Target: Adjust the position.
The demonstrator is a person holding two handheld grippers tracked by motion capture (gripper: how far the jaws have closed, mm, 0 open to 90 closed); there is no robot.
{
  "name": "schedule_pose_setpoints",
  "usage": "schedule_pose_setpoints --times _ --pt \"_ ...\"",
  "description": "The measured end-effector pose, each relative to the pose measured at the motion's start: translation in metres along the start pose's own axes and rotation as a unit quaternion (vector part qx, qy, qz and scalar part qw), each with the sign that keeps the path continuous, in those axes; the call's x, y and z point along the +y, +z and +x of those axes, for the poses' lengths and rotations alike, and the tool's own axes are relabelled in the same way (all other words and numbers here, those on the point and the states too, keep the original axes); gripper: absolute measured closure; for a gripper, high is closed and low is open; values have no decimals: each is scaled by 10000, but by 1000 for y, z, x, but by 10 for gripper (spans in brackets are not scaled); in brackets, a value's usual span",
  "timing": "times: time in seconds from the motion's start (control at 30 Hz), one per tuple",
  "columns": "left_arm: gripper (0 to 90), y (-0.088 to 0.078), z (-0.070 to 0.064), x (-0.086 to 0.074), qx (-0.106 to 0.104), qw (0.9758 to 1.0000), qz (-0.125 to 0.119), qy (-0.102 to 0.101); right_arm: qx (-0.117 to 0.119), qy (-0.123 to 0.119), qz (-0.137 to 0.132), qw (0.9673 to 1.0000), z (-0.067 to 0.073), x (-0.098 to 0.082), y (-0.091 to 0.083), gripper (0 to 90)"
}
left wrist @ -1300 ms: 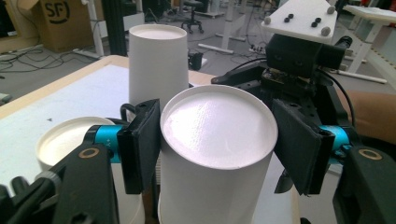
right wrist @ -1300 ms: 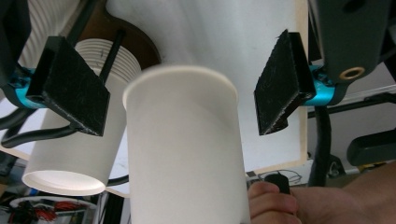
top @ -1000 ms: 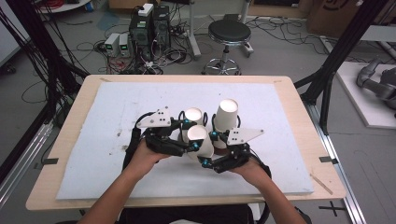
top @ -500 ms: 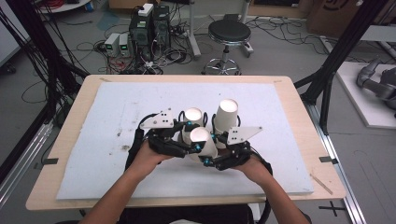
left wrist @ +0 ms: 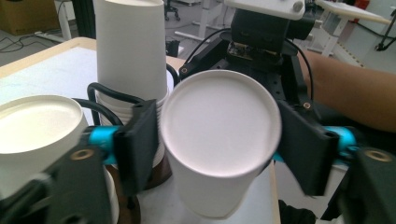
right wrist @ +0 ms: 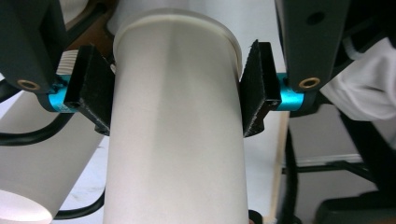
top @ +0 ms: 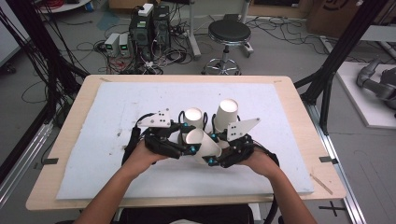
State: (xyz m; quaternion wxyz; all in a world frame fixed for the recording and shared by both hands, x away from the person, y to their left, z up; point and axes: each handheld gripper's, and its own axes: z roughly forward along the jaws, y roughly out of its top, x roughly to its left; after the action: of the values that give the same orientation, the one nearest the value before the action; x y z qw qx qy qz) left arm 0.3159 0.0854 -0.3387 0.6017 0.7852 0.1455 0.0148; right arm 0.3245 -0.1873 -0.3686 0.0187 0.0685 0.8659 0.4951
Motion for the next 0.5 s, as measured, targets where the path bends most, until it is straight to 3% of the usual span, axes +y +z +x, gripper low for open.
schedule_pose_setpoints --times 0.13,0.27,0.33,0.5 --pt "272 7 -1 0 -37 9999 144 80 72 -26 117 9999 0 -4 -3 355" --pt "271 12 -1 1 -165 9997 108 110 141 -9 89 9999 0 -4 -5 354" --pt "344 14 -1 2 -253 9995 121 162 140 -9 65 9999 0 -4 -5 345" --pt "350 13 0 0 -183 9996 82 196 53 136 -60 9999 0 -5 -5 282"
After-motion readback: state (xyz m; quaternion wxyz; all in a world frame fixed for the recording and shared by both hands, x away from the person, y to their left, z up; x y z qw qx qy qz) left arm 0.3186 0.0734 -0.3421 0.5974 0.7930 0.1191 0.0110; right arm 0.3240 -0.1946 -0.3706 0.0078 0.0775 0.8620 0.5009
